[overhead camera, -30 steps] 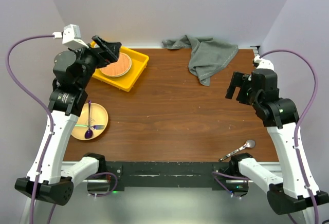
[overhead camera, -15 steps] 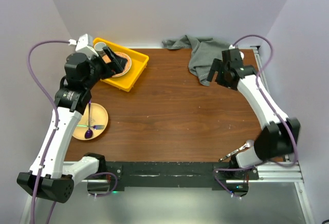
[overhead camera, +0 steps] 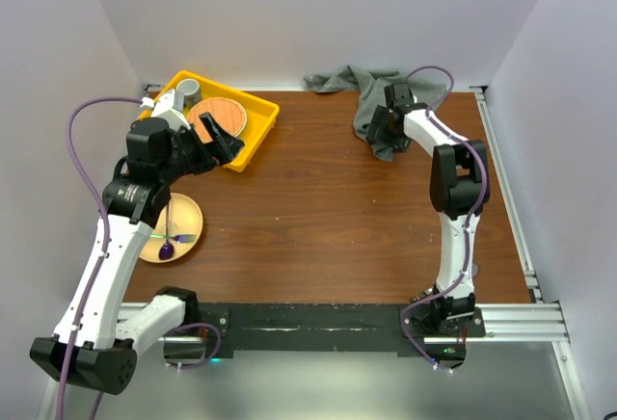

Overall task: Fold the napkin, place the utensils inside, and roll it up
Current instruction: Move the napkin to the centre of the board

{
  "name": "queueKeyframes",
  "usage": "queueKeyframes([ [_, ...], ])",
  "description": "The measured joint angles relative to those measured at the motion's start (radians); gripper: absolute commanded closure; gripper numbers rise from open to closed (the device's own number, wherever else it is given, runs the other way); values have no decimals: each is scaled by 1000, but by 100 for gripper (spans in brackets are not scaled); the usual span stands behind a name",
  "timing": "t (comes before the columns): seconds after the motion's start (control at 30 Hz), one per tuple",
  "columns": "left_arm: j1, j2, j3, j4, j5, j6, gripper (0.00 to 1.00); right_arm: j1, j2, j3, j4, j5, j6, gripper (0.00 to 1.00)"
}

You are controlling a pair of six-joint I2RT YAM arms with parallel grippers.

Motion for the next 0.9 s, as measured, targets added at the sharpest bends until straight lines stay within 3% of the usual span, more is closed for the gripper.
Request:
queueKeyframes([
  [0.03, 0, 3, 7, 0, 1, 5, 5, 0, 23, 15, 9, -5, -2, 29],
  [0.13, 0, 12, 24, -5, 3, 11, 6, 0, 71, 63, 21, -27, -19, 66],
  [0.17, 0, 14, 26, -7, 3, 14, 6, 0, 76, 75, 23, -34, -25, 84],
  [0.23, 0, 19, 30, -15, 3, 15, 6, 2, 81, 86, 23, -57, -40, 96],
  [0.27, 0, 23, 31, -18, 3, 15, 6, 5, 81, 81, 23, -69, -40, 100],
  [0.37, 0, 38, 33, -22, 4, 15, 7, 25, 35, 2, 35, -95, -47, 100],
  [0.5, 0, 77, 33, -21, 8, 14, 16, 160, -192, -253, 13, -189, -44, 100],
  [0.53, 0, 91, 33, -20, 11, 14, 16, 228, -268, -313, 10, -243, -42, 87],
  [0.6, -3, 116, 32, -20, 13, 13, 17, 340, -377, -378, 8, -338, -36, 48],
  [0.63, -10, 131, 32, -21, 11, 13, 16, 402, -432, -404, 4, -386, -33, 6],
  [0.73, -71, 190, 37, -42, -21, 19, 15, 492, -568, -451, -49, -436, -44, 2],
  [0.9, -232, 318, 46, -136, -106, 68, 18, 367, -686, -446, -154, -298, -55, 3],
])
